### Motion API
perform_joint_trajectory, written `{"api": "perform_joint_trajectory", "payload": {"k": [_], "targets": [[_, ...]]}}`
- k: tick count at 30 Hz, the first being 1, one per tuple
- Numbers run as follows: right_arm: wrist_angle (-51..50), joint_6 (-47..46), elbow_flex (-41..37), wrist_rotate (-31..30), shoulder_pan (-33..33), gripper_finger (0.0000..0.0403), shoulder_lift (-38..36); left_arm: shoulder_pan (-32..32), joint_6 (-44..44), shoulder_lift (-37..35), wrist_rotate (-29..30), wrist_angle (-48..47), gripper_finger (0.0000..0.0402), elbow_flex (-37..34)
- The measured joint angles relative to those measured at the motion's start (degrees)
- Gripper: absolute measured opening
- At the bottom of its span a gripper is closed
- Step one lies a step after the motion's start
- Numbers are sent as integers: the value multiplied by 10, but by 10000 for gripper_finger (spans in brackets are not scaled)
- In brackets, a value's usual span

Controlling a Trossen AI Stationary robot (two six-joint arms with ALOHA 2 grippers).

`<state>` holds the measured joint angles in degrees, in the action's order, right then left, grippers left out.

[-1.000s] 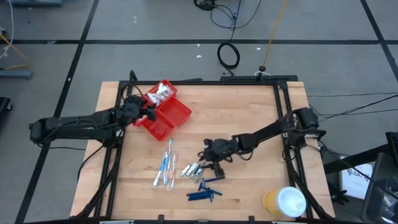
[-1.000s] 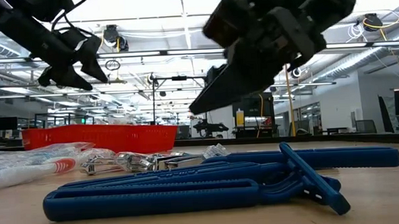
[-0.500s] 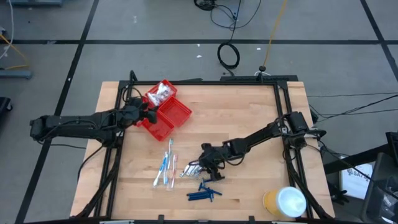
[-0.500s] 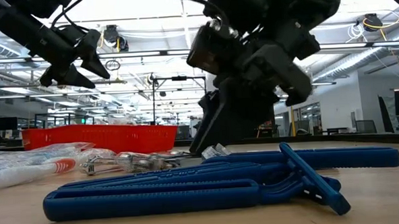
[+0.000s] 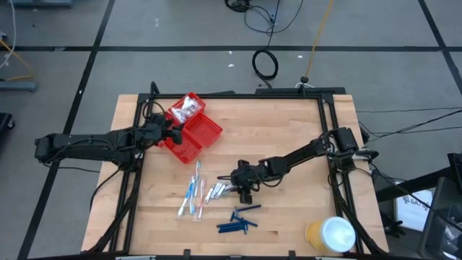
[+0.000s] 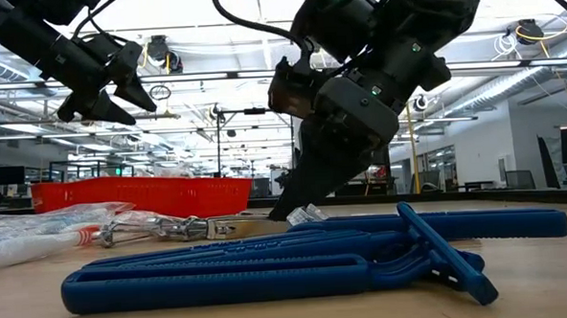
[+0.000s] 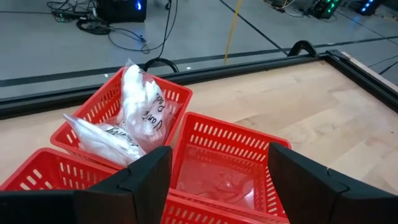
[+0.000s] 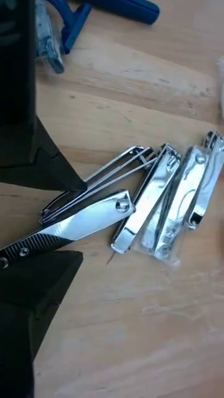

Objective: Pick & Place Travel size toiletries
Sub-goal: Put the nail cutter into the horizontal left red bin

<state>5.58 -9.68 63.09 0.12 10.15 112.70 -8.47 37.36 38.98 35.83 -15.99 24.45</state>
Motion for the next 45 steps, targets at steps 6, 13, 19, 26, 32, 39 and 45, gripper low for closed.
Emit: {"api": "perform_joint_trajectory", "payload": {"k": [6, 13, 19, 26, 32, 39, 45], "targets": [[-9, 37, -2, -3, -1, 155, -20, 0, -1, 0, 0, 0, 253, 0], [-53, 87, -2, 1, -15, 155, -23, 0, -1, 0, 1, 0, 253, 0], [-106, 67, 0, -2, -13, 155, -25, 0, -1, 0, 2, 0, 253, 0], [-134, 43, 1, 43, 4, 155, -27, 0, -1, 0, 1, 0, 253, 0], [-147, 51, -1, 91, 12, 155, -45, 0, -1, 0, 1, -1, 253, 0], [-117, 40, -2, 12, 8, 155, -85, -1, -1, 0, 1, -2, 253, 0], [-29, 39, 0, 28, 9, 155, -61, -1, -1, 0, 1, -2, 253, 0]]}}
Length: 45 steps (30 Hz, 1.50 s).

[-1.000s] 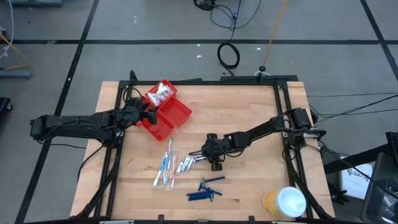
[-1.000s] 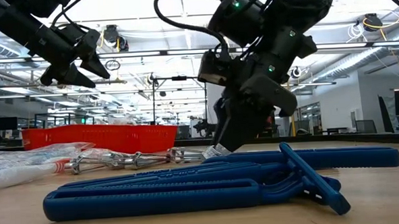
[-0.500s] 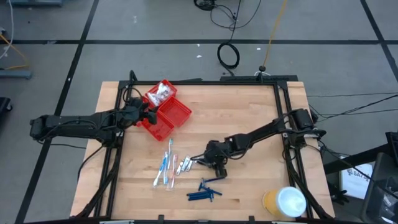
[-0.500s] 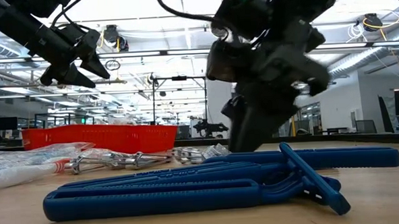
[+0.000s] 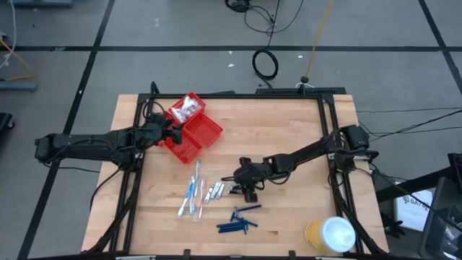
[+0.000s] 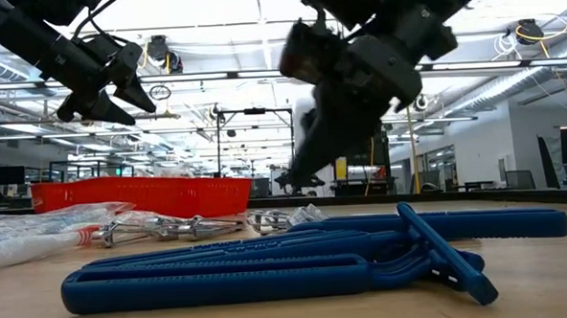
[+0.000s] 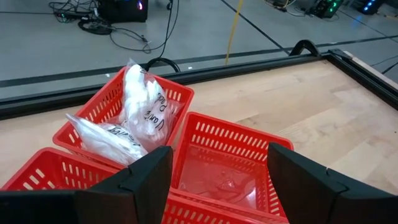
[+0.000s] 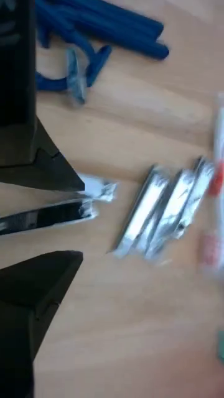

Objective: Pick & Place Travel size toiletries
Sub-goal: Put the nail cutter into the horizontal left red bin

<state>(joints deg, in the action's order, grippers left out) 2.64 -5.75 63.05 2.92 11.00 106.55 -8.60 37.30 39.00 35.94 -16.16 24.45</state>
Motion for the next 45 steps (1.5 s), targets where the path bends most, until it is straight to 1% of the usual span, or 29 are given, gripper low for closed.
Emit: {"api": "perform_joint_trajectory", "payload": {"k": [5, 13, 18, 20, 23, 30, 38, 40, 41, 45], "targets": [[-11, 19, -2, 3, 1, 155, 30, 0, 0, 0, 0, 0, 253, 0], [-61, 21, 0, 0, -14, 155, 29, 0, 0, 0, 0, -1, 253, 0], [-92, 22, 0, -28, -19, 153, 27, 0, 0, 0, 0, -2, 253, 0], [-98, 22, 0, -29, -20, 145, 27, 0, -2, 0, 0, -4, 253, 0], [-102, 22, 0, -29, -20, 120, 27, 0, -30, 0, 0, -4, 253, 0], [-112, 46, 0, -27, -20, 34, 27, 0, -38, 0, 0, -3, 253, 0], [-108, 73, 0, -29, -19, 33, 22, 0, -35, 0, 0, -2, 253, 0], [-112, 83, -2, -37, -20, 33, 7, 0, -41, 0, 0, 3, 253, 0], [-120, 90, -3, -50, -21, 33, -3, 0, -44, 0, 0, 5, 253, 0], [-99, 127, -3, -78, -36, 33, -51, 2, -65, 1, -6, 32, 253, 0]]}}
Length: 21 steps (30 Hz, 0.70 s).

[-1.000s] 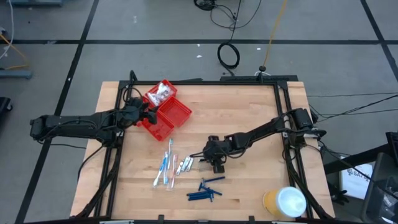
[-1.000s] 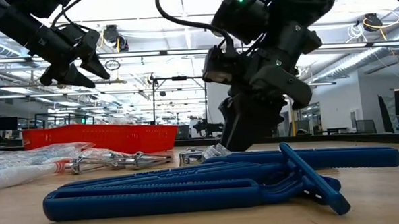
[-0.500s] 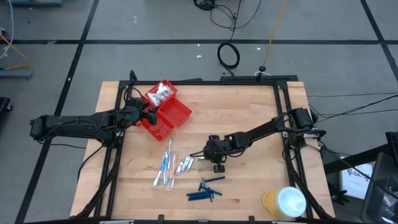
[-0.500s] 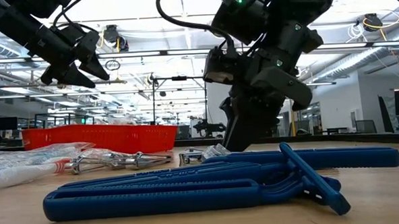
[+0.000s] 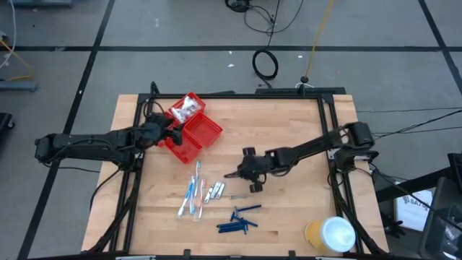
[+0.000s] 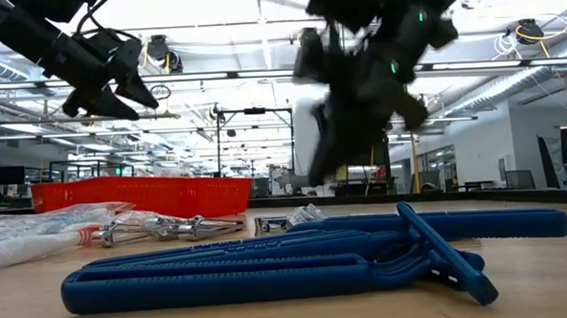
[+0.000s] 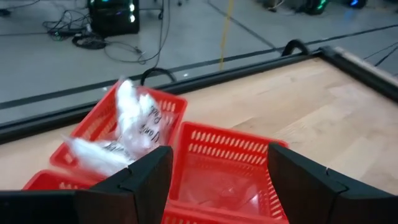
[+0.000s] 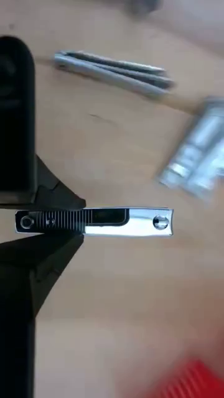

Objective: Pick & Place Travel size toiletries
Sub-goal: Put the nail cutter into the horizontal left red bin

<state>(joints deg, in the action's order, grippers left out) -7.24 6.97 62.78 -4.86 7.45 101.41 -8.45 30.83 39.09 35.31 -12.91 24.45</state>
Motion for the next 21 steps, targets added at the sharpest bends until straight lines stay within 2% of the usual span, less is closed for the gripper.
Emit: {"api": "perform_joint_trajectory", "payload": {"k": [4, 10, 16, 21], "targets": [[94, 34, -18, 5, -26, 33, -35, 8, -43, 24, -33, 57, 253, 0], [348, 42, -105, 43, -72, 33, -62, 26, -139, 102, -126, 198, 253, 0], [525, 40, -192, 50, -82, 33, -85, 54, -260, 211, -228, 390, 253, -1], [668, 51, -234, 52, -82, 33, -91, 79, -337, 315, -295, 565, 253, -1]]}}
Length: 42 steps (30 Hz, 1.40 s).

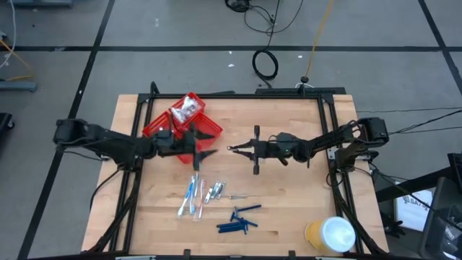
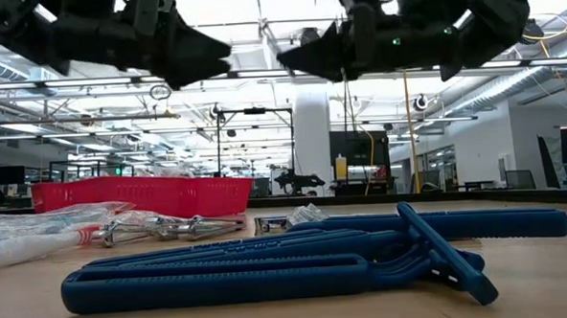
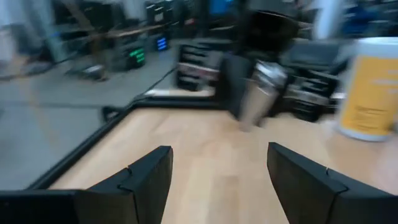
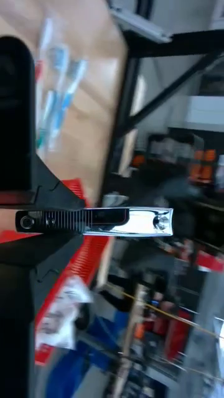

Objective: Pick & Place Travel size toiletries
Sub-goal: Put the nail cutter into the horizontal left red bin

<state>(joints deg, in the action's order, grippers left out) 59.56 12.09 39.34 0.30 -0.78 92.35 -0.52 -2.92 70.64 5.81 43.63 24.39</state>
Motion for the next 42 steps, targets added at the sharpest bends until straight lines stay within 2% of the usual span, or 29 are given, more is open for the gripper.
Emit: {"api": "perform_joint_trajectory", "payload": {"k": [4, 7, 17, 29, 34, 42], "targets": [[29, 2, -6, 28, 1, 33, 0, 12, -6, 75, -10, 134, 253, 6], [27, 5, -6, 30, 1, 33, 0, 11, -11, 116, -8, 185, 253, 26], [21, 8, -6, 29, 1, 33, 0, 18, -15, 199, -48, 165, 253, 111], [15, 8, -6, 30, 1, 33, 0, 54, -100, 196, -35, 166, 250, 117], [15, 8, -6, 30, 1, 33, 0, 55, -105, 196, -27, 166, 202, 117], [13, 6, -6, 29, 1, 33, 0, 40, -96, 195, -27, 166, 63, 117]]}}
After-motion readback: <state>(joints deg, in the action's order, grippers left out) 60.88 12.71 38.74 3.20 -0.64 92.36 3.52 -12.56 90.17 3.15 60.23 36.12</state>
